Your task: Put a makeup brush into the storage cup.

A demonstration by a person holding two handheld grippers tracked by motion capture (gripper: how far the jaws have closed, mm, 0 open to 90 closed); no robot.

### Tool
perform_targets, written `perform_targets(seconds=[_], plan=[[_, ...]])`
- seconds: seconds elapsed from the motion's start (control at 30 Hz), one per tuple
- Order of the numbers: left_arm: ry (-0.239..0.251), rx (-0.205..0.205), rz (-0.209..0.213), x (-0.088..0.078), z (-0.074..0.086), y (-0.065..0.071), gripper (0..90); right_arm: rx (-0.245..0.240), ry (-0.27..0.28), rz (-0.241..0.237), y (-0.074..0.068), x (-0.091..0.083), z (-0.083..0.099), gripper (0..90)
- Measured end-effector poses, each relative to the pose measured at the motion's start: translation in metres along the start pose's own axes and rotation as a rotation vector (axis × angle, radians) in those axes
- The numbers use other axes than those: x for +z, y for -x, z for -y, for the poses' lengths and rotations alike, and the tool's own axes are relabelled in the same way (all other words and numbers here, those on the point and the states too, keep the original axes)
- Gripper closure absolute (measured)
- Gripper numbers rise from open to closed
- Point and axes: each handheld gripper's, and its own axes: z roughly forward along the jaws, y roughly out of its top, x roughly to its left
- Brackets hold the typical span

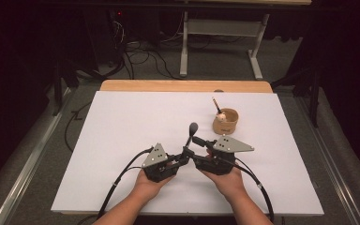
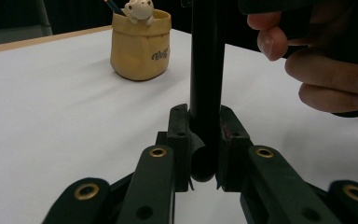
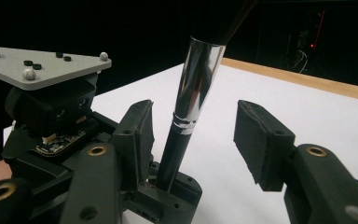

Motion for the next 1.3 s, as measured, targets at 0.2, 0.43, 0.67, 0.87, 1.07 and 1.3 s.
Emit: perform_targets(seconds=[0.2,0.43,0.67,0.87,1.07,1.3], plan=[[0.007,-0.001,0.006,-0.0008,-0.0007,0.0009,78.6,-0.002,0.0,-0.01,-0.0012,0.0023,0.0012,53.9],[0.007,-0.005,0.011,0.0,-0.0005,0.0013,78.6,0.001,0.015,-0.019,-0.0025,0.0044,0.0017,59.8],[0.004,0.002,0.019,0.0019,0.0001,0.0024,78.6,0.004,0.023,-0.023,-0.0033,0.0055,0.0024,65.6],[0.003,0.005,0.022,0.0016,0.0,0.0036,78.6,0.009,0.025,-0.029,-0.0047,0.0047,0.0027,70.4],[0.001,0.006,0.021,0.0013,0.0003,0.0036,78.6,0.018,0.028,-0.034,-0.0036,0.0054,0.0036,73.0],[0.0,0.007,0.021,0.0009,-0.0002,0.0042,78.5,0.025,0.032,-0.039,-0.003,0.0046,0.0036,76.1]])
